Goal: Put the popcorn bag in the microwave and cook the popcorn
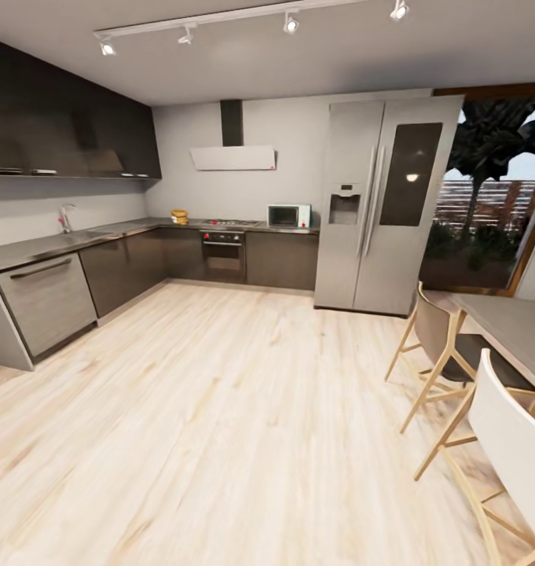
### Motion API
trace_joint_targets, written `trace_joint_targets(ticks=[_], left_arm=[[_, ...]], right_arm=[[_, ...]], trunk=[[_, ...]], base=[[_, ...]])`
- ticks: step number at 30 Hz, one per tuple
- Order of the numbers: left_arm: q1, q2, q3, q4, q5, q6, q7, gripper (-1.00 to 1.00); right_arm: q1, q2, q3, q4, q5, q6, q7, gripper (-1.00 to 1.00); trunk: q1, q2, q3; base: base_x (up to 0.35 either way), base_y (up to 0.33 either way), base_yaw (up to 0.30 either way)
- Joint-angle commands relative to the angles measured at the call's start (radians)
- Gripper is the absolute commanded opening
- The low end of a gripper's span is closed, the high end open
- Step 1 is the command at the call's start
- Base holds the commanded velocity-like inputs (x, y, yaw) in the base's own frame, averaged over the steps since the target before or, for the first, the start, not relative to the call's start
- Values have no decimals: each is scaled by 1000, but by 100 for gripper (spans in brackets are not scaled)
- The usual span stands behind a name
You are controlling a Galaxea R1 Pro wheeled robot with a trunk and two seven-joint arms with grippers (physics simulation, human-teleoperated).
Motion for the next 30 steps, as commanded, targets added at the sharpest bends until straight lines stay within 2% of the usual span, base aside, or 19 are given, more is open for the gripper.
trace_joint_targets(ticks=[1,10,20,30], left_arm=[[0,0,0,0,9,0,0,100],[0,-1,0,1,9,0,0,100],[0,-1,0,1,9,0,0,100],[0,0,0,1,10,0,0,100]], right_arm=[[0,0,0,1,6,-3,-3,100],[0,1,-1,1,19,-6,-4,100],[0,-3,-1,1,20,-6,-4,100],[0,-4,-1,1,21,-6,-4,100]], trunk=[[1,0,-1],[1,0,-1],[1,0,-1],[1,0,-1]], base=[[326,88,0],[326,88,-8],[326,88,-184],[326,95,-18]])
